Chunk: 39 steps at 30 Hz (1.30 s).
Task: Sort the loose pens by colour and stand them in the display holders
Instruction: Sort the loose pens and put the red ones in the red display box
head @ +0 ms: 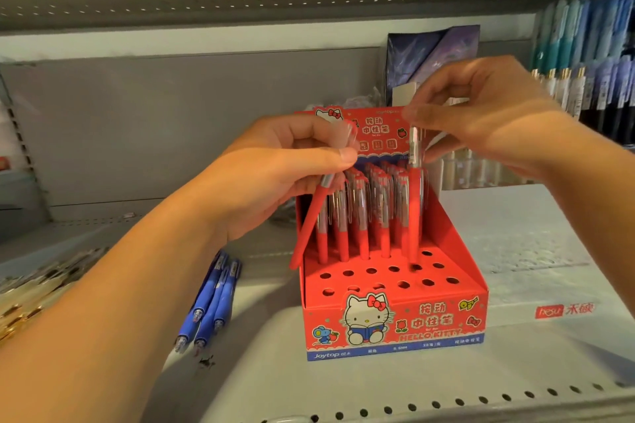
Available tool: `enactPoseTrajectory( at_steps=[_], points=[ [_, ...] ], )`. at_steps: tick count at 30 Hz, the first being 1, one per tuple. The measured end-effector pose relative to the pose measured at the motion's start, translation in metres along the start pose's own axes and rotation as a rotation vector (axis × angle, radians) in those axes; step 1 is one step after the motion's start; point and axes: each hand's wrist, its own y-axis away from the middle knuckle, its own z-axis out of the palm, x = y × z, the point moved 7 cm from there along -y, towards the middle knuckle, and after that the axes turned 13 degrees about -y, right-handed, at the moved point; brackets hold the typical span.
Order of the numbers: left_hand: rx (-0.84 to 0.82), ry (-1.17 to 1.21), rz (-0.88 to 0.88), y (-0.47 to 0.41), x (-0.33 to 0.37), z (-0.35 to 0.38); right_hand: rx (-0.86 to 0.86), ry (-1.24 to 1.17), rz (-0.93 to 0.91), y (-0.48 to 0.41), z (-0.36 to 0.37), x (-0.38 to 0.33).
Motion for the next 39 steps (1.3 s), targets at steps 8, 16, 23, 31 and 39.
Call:
enactPoseTrajectory(
  at_steps=[8, 16, 23, 31, 39],
  points=[
    [0.134, -0.033, 0.028, 0.000, 0.004, -0.009, 0.073, 0.314, 0.105, -0.006, -0.014, 0.014],
    [0.159, -0.040, 0.036, 0.002, 0.008, -0.008, 0.108, 0.439, 0.095, -0.008, -0.016, 0.017],
    [0.162, -0.033, 0.054, 0.002, 0.008, -0.009, 0.016, 0.571, 0.117, -0.005, -0.007, 0.019],
    [0.218, -0.050, 0.054, 0.002, 0.008, -0.010, -0.135, 0.614, 0.173, 0.002, -0.004, 0.011],
    [0.257, -0.108, 0.048, 0.001, 0.007, -0.012, -0.208, 0.788, 0.240, 0.005, -0.001, 0.018]
  ],
)
